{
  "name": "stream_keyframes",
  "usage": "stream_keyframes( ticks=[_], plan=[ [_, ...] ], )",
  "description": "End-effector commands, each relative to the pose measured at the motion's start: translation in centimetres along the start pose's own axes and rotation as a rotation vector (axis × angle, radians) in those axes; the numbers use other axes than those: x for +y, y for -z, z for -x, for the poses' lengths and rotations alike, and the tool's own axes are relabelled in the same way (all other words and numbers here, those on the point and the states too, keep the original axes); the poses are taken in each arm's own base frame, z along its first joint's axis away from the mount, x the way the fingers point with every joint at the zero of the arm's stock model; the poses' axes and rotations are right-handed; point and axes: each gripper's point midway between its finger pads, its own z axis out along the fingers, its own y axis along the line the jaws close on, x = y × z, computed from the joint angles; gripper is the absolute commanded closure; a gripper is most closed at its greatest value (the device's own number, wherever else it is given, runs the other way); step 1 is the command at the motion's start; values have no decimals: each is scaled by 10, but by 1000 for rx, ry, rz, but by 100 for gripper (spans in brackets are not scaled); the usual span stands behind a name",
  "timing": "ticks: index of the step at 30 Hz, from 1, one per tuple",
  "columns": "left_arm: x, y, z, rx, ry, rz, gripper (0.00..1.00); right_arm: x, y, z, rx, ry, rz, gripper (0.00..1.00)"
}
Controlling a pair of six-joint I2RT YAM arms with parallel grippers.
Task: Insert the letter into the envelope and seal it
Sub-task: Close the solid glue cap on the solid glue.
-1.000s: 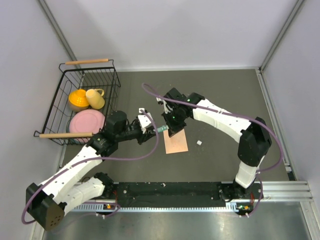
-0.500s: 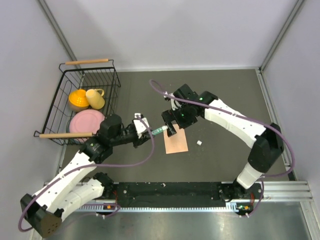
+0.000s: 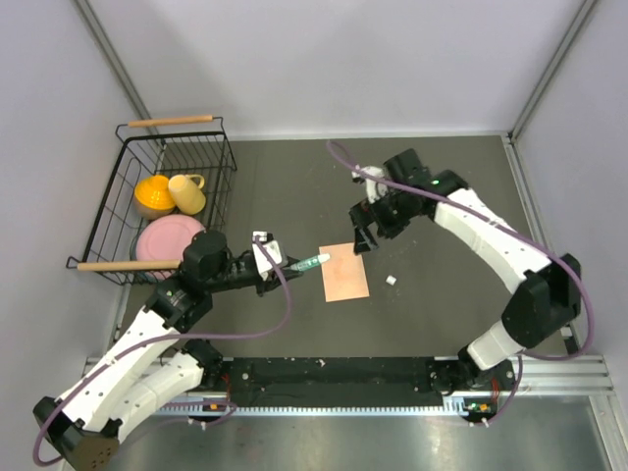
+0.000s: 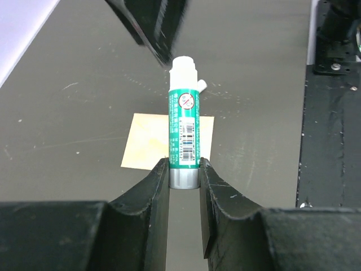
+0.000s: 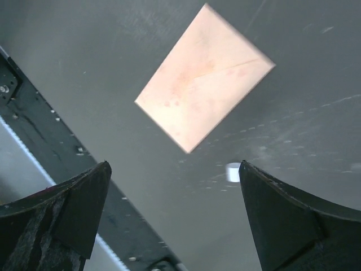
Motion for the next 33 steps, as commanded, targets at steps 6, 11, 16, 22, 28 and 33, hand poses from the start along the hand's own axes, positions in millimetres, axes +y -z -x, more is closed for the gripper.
stream_keyframes(
  ticks=[6,11,16,22,28,33],
  plan=[
    [-10,10,16,-61,-378,-100,100,74,138,43,-597,665,167,1],
    [-2,8,27,-58,-646,-122,100,130,124,27,-353,594,401,6],
    [-3,1,31,-27,-867,-128,100,160,97,32,-166,380,676,1],
    [-9,-9,35,9,-973,-131,100,174,68,29,-23,230,796,10],
    [-4,-12,26,53,-996,-114,100,190,59,7,55,212,885,21],
    [2,-13,27,74,-951,-83,100,193,50,-8,97,217,892,28]
  ],
)
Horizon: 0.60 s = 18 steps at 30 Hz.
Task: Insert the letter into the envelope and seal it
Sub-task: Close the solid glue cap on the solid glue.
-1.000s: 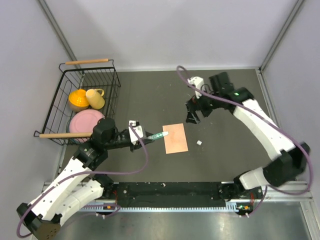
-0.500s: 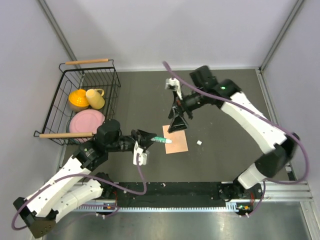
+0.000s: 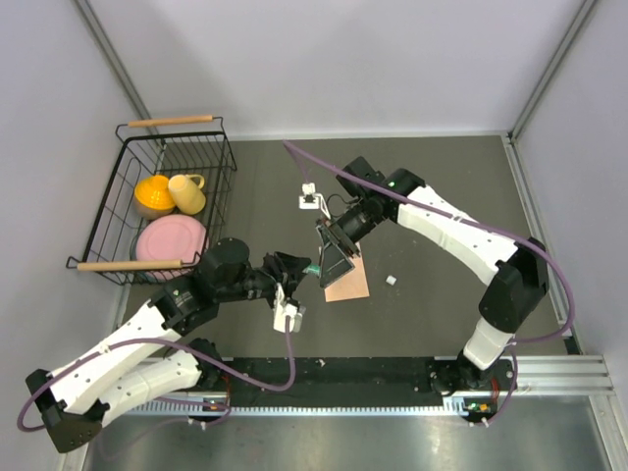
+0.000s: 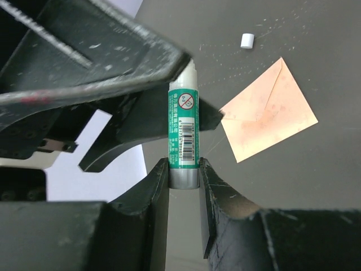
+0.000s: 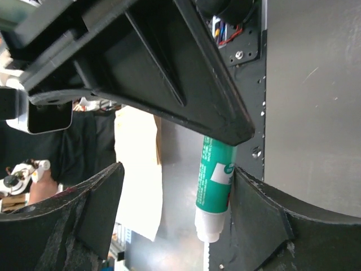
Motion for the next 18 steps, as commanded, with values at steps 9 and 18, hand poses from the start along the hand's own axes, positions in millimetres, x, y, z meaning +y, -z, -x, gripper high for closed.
stream_keyframes(
  ticks=[9,18],
  plan=[
    [16,12,16,-42,83,70,100,11,-4,0,7,76,8,100],
    [8,24,25,-76,160,81,70,22,0,-4,0,146,37,100]
  ],
)
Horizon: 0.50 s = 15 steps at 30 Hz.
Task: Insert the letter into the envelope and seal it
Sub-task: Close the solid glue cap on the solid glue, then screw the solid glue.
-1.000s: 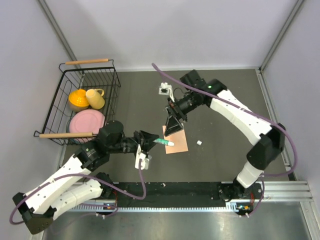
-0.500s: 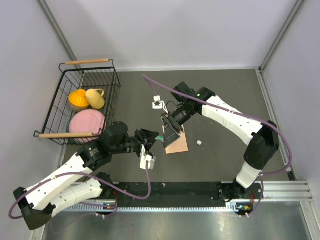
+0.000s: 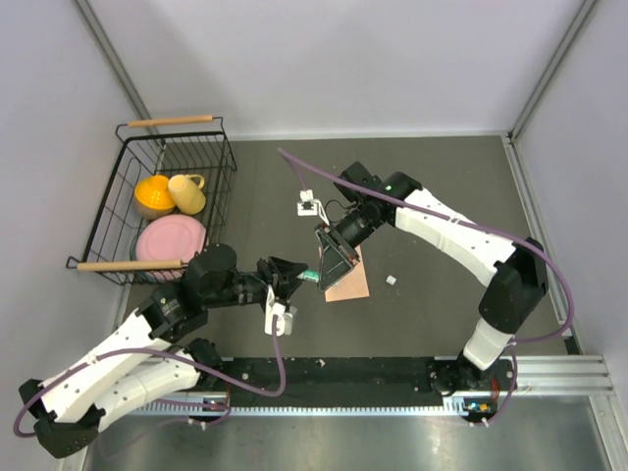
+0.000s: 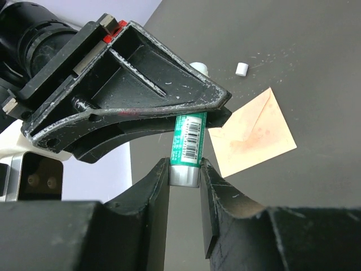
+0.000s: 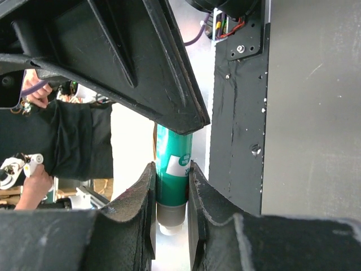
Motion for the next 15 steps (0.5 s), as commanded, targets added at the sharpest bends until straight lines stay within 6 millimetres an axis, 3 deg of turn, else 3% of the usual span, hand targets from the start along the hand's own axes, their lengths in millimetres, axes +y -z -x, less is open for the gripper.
stream_keyframes(
  ticks=[1,4,5,9,15],
  plan=[
    [4,9,10,-29,18,29,70,26,8,7,-34,144,33,100],
    [3,10,14,-51,-2,14,71,28,8,7,-33,150,43,100],
    [1,10,15,-56,-2,5,81,28,8,7,-31,151,40,100],
    [-6,12,25,-91,26,-42,97,24,12,9,-26,221,-31,100],
    [-20,8,38,-111,368,-146,100,2,43,37,-39,489,-345,100]
  ],
)
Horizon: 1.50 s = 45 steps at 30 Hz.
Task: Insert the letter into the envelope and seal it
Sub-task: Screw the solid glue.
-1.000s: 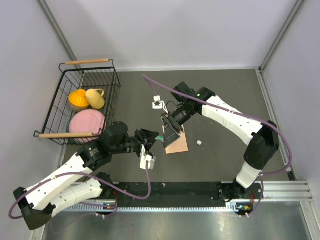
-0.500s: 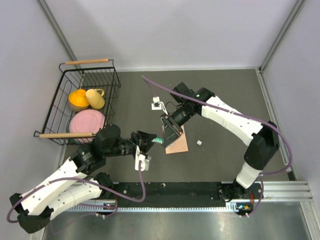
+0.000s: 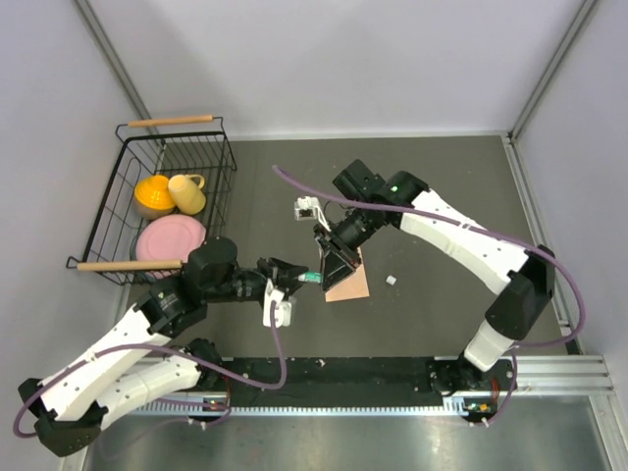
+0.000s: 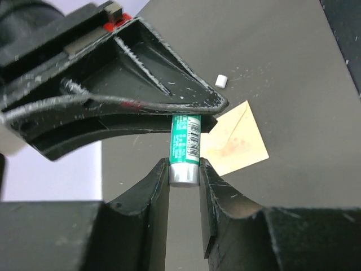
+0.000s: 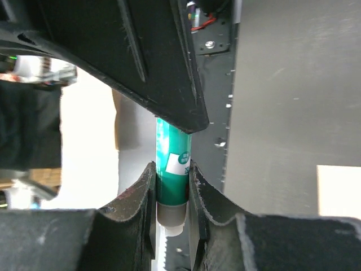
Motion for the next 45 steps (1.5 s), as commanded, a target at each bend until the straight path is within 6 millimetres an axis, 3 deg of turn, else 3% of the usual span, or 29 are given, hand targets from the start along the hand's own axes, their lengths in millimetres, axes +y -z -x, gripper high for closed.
stream_keyframes(
  ticks=[1,4,6,7,8,10,11,13,19,23,26,27,29,30,31,33,34,35,36,37,40,41,45],
  plan=[
    [-14,-1,22,-61,339,-90,100,-11,53,39,-68,366,-342,100],
    [0,-4,22,-89,560,-34,100,-20,66,47,-70,482,-460,100],
    [11,-4,28,-157,723,-9,100,-15,72,50,-73,573,-506,100],
    [22,-1,17,-156,805,35,100,-19,74,51,-73,601,-537,100],
    [32,2,26,-231,834,22,100,-14,78,52,-78,650,-554,100],
    [42,4,15,-255,1062,31,100,-16,76,50,-64,705,-585,100],
    [41,5,21,-288,1180,-13,100,-13,78,51,-58,756,-604,100],
    [53,3,21,-337,1250,-34,100,-14,72,49,-30,813,-627,100],
    [50,-6,29,-398,1569,-212,100,-16,67,48,29,958,-723,100],
    [47,-10,15,-423,1860,-230,100,-18,76,57,-12,1009,-826,100],
    [54,-5,0,-444,1934,-179,89,-19,76,51,-19,973,-826,100],
    [60,0,-2,-463,1908,-156,74,-16,75,50,-31,960,-805,100],
    [67,13,12,-506,1708,-156,54,-13,70,43,-57,881,-733,100],
    [70,19,11,-506,1653,-121,38,-8,70,39,-61,835,-691,100],
    [78,25,11,-502,1466,-59,33,-12,65,34,-65,739,-646,100],
    [74,33,2,-417,1374,34,27,-5,65,27,-84,613,-544,100],
    [83,38,0,-365,1093,108,24,-2,61,23,-94,528,-493,100],
    [64,42,-2,-298,1063,101,23,-3,57,21,-106,454,-420,100],
    [61,44,-1,-276,933,108,22,1,56,22,-120,408,-381,100],
    [63,47,-6,-250,693,143,17,5,52,17,-122,315,-333,100],
    [51,54,-9,-171,429,179,16,15,43,15,-158,120,-156,100],
    [52,56,-9,-145,240,187,17,25,40,16,-171,81,-65,100],
    [38,52,-11,-85,-96,152,20,31,33,20,-175,-76,100,100]
  ],
)
